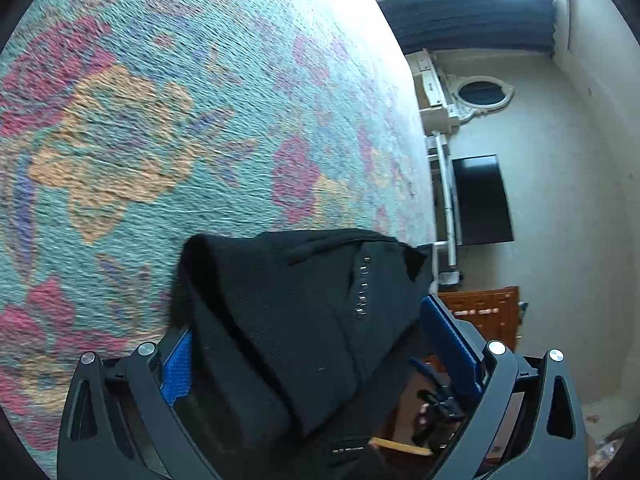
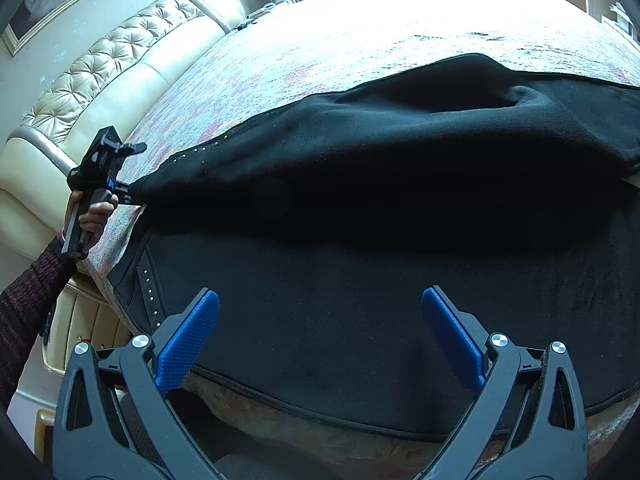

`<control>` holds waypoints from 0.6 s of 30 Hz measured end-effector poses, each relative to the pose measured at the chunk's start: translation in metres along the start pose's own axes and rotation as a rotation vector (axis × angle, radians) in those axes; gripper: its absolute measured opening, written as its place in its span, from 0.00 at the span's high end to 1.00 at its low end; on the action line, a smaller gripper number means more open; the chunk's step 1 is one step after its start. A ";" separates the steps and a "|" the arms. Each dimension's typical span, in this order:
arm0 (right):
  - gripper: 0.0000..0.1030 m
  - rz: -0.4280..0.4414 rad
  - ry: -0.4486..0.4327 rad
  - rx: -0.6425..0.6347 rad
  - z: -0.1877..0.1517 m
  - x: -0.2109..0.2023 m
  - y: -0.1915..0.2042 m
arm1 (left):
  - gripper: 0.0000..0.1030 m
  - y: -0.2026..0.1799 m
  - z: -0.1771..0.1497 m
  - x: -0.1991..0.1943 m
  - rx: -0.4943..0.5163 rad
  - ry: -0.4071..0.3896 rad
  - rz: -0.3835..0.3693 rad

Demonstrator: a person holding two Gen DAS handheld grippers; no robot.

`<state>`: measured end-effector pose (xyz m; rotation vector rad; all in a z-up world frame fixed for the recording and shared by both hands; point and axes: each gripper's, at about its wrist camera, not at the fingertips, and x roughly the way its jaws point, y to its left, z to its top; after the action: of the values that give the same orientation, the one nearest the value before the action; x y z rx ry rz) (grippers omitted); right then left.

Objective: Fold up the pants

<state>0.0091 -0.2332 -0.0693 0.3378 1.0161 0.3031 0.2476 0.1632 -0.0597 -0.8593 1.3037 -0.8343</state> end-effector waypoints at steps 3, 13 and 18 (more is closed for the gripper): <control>0.02 -0.005 0.016 -0.011 -0.003 0.002 0.002 | 0.06 0.001 0.003 0.007 -0.014 -0.014 -0.014; 0.02 0.081 -0.031 -0.202 0.081 -0.018 -0.016 | 0.06 -0.033 -0.001 0.033 0.230 0.077 0.207; 0.02 0.021 0.070 -0.463 0.162 0.014 -0.025 | 0.06 -0.028 0.017 0.038 0.239 0.100 0.252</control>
<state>0.1581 -0.2720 -0.0122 -0.0823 0.9788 0.5594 0.2664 0.1177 -0.0501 -0.4587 1.3355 -0.8197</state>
